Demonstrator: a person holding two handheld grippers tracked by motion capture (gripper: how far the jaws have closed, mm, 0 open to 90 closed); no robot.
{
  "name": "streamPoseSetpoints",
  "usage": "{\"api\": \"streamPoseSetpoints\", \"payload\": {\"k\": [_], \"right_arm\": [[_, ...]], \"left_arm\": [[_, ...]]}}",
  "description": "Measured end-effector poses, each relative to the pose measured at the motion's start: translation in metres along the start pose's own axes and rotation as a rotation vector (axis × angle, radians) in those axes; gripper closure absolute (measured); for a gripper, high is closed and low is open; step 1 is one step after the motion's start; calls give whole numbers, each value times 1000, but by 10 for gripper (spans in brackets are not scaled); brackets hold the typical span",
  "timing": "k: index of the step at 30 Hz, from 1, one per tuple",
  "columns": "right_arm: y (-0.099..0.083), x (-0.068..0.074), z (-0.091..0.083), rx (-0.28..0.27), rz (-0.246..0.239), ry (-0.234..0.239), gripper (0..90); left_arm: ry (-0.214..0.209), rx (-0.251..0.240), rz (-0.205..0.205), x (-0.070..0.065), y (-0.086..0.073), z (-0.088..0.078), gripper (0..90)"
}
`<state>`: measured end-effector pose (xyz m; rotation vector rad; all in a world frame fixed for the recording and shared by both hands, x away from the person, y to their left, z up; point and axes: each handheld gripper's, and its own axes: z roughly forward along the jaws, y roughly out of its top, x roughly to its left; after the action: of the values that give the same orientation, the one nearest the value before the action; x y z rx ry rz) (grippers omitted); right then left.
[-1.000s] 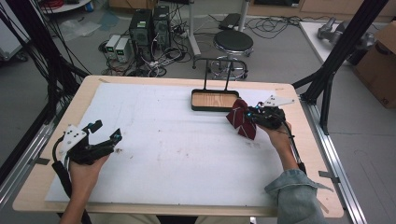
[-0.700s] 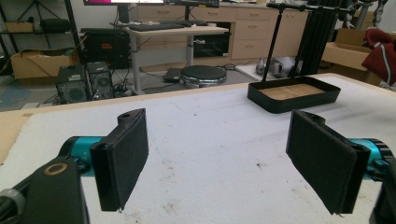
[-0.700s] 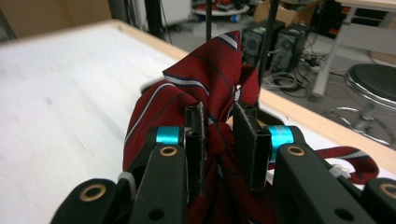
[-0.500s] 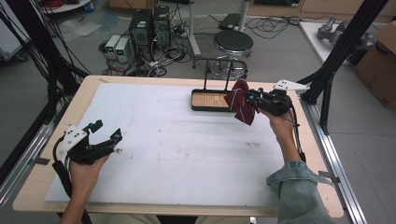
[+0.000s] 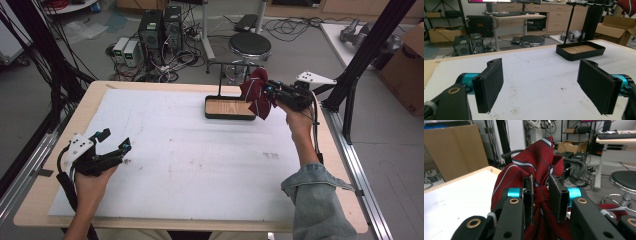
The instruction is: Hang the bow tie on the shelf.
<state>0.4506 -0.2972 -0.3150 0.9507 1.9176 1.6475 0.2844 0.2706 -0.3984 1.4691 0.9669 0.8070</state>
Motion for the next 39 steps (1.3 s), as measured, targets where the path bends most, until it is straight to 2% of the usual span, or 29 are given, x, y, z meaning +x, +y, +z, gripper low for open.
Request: {"api": "streamPoseSetpoints", "payload": {"k": [6, 12, 14, 18, 21, 24, 28, 30, 31, 35, 37, 39], "right_arm": [[13, -4, 4, -18, 7, -5, 747], [22, -10, 8, -49, 76, 30, 747], [24, -11, 8, -71, 77, 29, 747], [24, -14, 7, -77, 102, 48, 747], [24, -17, 5, -100, 135, 79, 747], [24, -17, 6, -104, 136, 106, 747], [24, -20, 5, -120, 154, 193, 747], [24, -21, 4, -121, 156, 206, 747], [23, -24, 2, -123, 172, 236, 747], [23, -28, -1, -131, 189, 290, 747], [23, -28, -2, -135, 190, 297, 747], [24, -27, -2, -130, 174, 258, 746]], "left_arm": [[-3, 0, 3, -1, 0, 0, 213], [-4, 1, 1, -1, 0, 1, 213], [-3, 2, 5, -1, 0, 1, 213], [-4, 1, 17, -2, 0, 2, 213], [-3, 3, 23, -2, 0, 3, 213], [-8, 11, 27, -2, -2, 5, 213], [-11, 17, 26, -3, -4, 6, 213], [-12, 20, 31, -3, -4, 6, 213], [-13, 16, 29, -4, -4, 6, 213], [-15, 20, 31, -4, -4, 6, 213], [-15, 20, 32, -5, -4, 6, 213], [-17, 20, 35, -5, -4, 6, 213]]}}
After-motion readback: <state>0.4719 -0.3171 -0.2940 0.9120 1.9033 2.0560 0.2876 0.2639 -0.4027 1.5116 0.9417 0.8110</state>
